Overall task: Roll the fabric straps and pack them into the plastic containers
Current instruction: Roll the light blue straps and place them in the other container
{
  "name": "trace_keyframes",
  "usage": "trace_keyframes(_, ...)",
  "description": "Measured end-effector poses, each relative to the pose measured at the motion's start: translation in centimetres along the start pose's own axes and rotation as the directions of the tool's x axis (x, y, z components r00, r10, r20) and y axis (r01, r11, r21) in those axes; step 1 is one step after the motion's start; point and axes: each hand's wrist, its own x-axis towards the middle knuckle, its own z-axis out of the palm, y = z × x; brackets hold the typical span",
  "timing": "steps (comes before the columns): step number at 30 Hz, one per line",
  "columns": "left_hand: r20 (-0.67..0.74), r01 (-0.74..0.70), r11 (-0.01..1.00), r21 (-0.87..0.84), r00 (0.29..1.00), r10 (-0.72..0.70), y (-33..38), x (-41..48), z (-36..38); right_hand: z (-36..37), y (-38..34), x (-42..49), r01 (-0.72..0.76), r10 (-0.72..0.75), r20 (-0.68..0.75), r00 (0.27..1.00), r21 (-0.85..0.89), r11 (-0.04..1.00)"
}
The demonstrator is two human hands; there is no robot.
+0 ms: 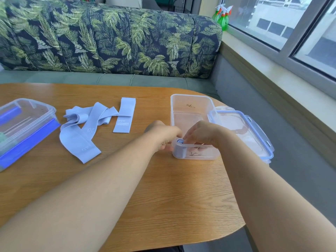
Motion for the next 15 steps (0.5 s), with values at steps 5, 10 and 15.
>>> trace_keyframes(5,-0.041,-0.029,0.999,-0.026,0.999,0.028,0.1,-0.58,-0.71,-0.33,0.3,-0.27,-0.003,0.002,0.011,1.0,0.071,0.997)
trace_keyframes(10,-0.052,-0.034,0.999,-0.03,0.998,0.033,-0.11,-0.4,-0.65,-0.39,0.27,-0.5,-0.003,0.003,0.003,1.0,0.112,0.994)
trace_keyframes(15,-0.054,-0.037,0.999,-0.011,0.998,0.037,-0.2,-0.43,-0.58,-0.16,0.37,-0.18,-0.031,0.031,0.001,1.0,0.11,0.993)
